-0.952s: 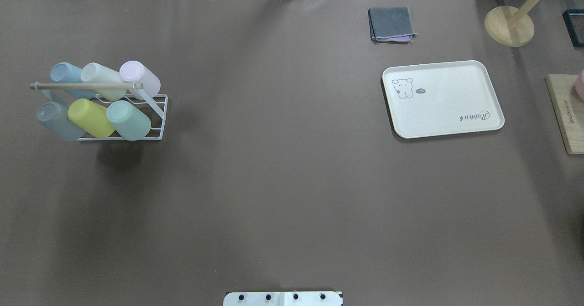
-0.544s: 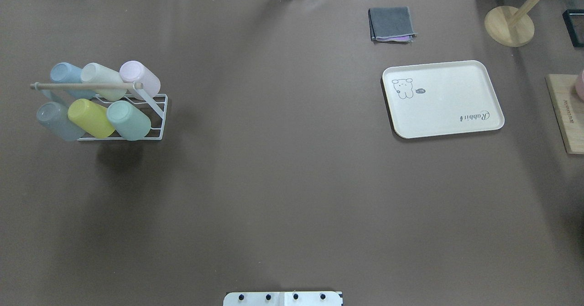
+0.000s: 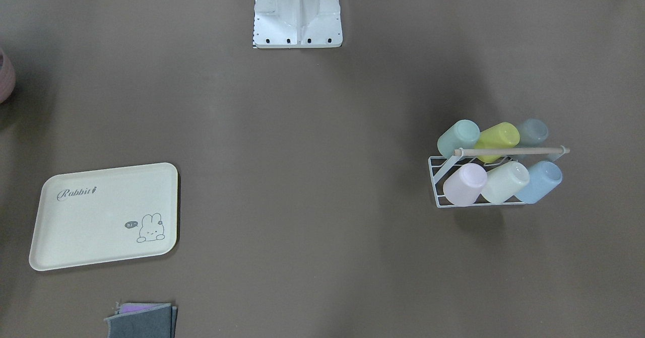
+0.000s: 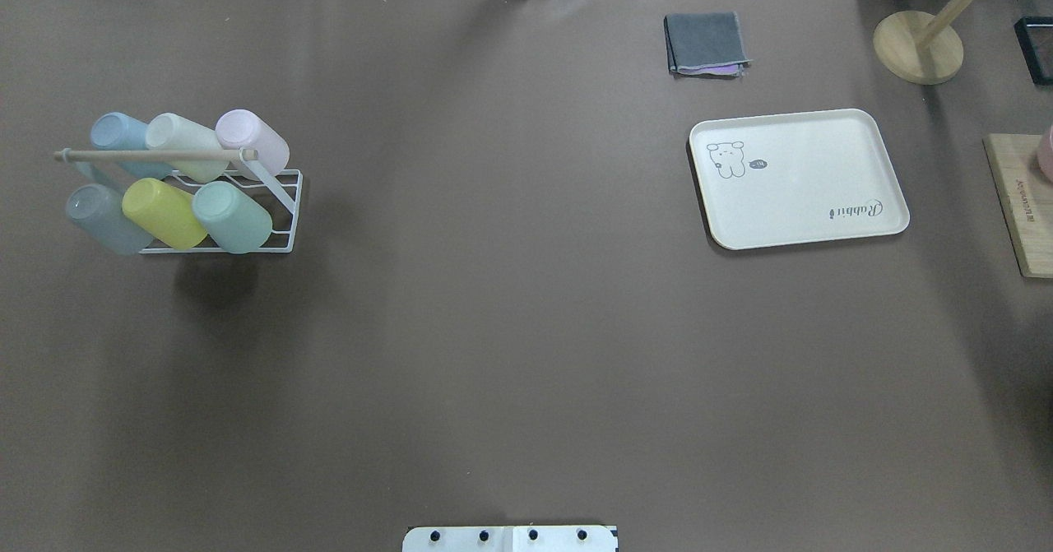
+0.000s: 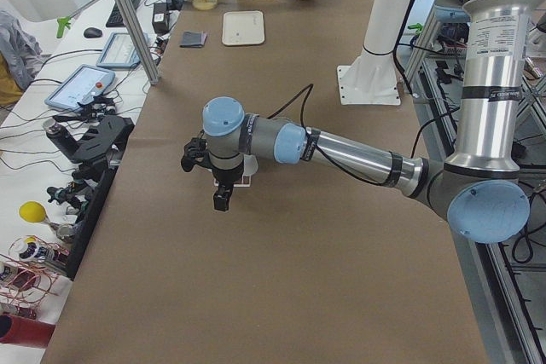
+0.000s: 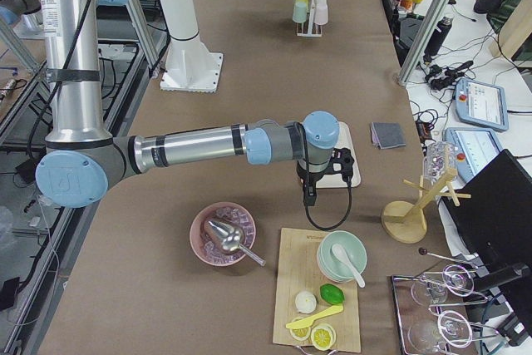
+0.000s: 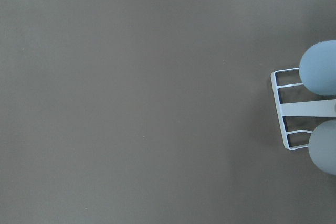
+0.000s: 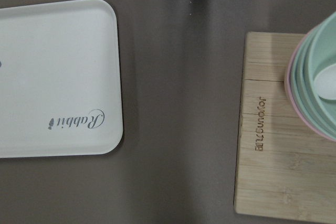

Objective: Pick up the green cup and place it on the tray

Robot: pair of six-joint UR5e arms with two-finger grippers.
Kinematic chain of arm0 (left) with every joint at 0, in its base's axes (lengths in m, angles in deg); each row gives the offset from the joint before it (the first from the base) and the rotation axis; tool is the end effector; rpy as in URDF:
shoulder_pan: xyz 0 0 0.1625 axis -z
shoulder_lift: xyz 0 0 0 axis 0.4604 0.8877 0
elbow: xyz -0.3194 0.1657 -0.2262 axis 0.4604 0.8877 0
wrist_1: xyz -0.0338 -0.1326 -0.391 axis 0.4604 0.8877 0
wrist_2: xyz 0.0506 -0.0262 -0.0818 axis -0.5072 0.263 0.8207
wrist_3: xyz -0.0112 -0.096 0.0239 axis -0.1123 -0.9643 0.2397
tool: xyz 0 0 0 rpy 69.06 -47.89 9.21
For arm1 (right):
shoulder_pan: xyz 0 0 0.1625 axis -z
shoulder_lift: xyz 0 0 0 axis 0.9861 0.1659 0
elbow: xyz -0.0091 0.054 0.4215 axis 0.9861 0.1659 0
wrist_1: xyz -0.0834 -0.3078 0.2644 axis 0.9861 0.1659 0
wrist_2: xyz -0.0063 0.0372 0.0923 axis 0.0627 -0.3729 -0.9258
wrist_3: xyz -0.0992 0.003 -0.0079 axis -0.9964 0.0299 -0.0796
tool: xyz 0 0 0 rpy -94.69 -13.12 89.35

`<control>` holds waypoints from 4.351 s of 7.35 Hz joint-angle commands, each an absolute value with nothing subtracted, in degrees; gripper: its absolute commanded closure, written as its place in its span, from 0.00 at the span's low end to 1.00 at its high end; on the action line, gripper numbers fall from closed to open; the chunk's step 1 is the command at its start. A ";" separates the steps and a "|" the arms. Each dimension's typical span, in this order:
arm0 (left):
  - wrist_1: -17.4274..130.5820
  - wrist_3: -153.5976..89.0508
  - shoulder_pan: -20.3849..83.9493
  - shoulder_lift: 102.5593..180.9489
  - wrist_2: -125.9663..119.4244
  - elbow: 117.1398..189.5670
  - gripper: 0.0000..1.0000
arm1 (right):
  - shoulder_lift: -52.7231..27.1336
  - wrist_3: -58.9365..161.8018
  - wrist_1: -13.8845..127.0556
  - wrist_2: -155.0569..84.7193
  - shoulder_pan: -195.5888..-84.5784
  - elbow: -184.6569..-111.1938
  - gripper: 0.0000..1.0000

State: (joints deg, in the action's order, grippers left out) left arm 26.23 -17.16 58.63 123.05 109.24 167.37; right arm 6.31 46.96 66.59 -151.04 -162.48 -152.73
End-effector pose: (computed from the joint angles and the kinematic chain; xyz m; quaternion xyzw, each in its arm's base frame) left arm -0.0296 -0.4993 0.5298 0.0837 0.3758 0.0734 0.9200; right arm -0.0125 -0.5101 0.5706 0.0226 -0.4219 -0.0114 0.9063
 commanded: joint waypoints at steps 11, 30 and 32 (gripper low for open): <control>-14.93 -16.58 30.10 156.32 84.67 170.84 0.01 | -6.13 65.60 38.29 -144.25 -146.38 -129.82 0.01; -18.22 28.43 2.38 163.82 44.57 160.65 0.01 | -9.74 65.43 38.11 -142.49 -144.79 -123.66 0.66; -18.92 27.99 1.33 163.91 43.31 159.77 0.01 | -9.74 65.43 38.02 -142.49 -144.79 -123.66 0.69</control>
State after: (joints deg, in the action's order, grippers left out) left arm -18.41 28.33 2.10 163.83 44.27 160.33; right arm -9.74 65.43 38.06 -142.49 -144.79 -123.65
